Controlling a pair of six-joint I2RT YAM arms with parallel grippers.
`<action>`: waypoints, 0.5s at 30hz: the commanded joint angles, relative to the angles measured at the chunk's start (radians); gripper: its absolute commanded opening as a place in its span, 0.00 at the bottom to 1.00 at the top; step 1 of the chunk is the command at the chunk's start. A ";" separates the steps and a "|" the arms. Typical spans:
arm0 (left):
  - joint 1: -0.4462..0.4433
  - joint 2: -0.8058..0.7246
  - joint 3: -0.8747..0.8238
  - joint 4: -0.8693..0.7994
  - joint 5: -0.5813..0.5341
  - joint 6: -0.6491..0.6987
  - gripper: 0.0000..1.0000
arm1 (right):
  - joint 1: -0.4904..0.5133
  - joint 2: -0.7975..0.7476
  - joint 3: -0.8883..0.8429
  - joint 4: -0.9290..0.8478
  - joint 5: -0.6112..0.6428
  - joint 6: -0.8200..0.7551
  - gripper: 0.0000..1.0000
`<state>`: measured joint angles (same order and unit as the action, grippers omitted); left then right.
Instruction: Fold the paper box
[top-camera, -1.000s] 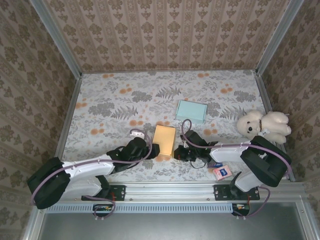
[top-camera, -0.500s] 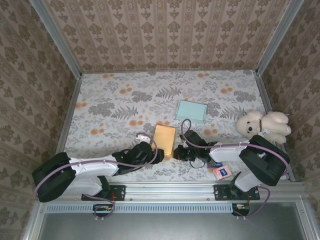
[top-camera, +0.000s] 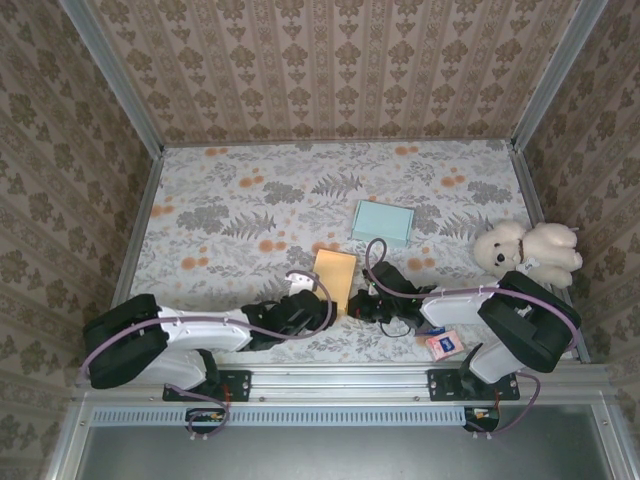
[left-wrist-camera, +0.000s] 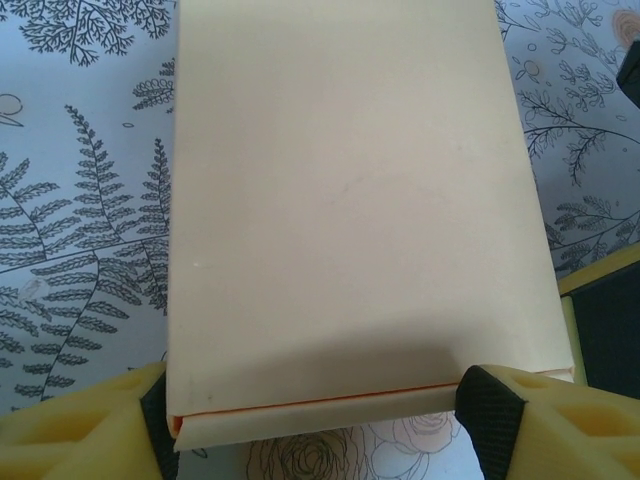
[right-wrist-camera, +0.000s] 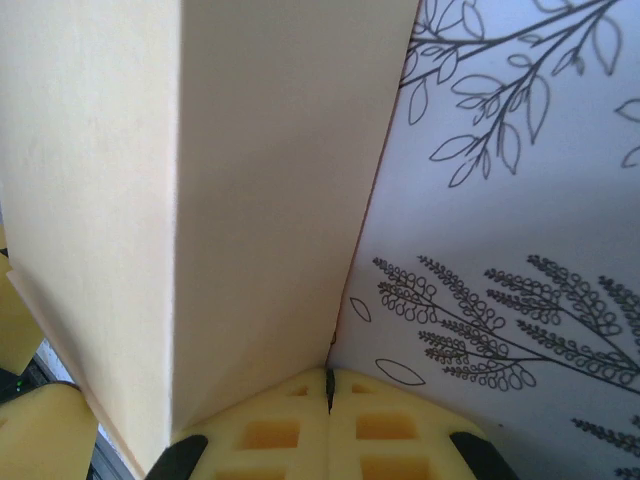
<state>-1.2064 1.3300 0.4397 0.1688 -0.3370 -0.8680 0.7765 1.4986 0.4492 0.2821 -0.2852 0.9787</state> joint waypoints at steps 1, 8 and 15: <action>-0.057 0.060 0.085 0.193 0.193 0.008 0.72 | 0.016 0.033 -0.007 0.022 -0.001 -0.011 0.00; -0.079 0.104 0.137 0.200 0.216 0.020 0.71 | 0.016 0.013 -0.009 0.031 0.048 0.027 0.00; -0.075 0.068 0.133 0.142 0.153 0.030 0.71 | 0.021 -0.036 -0.026 0.020 0.075 0.033 0.00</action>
<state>-1.2163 1.3956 0.5011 0.1600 -0.3691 -0.8631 0.7689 1.4666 0.4305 0.2802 -0.2127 1.0286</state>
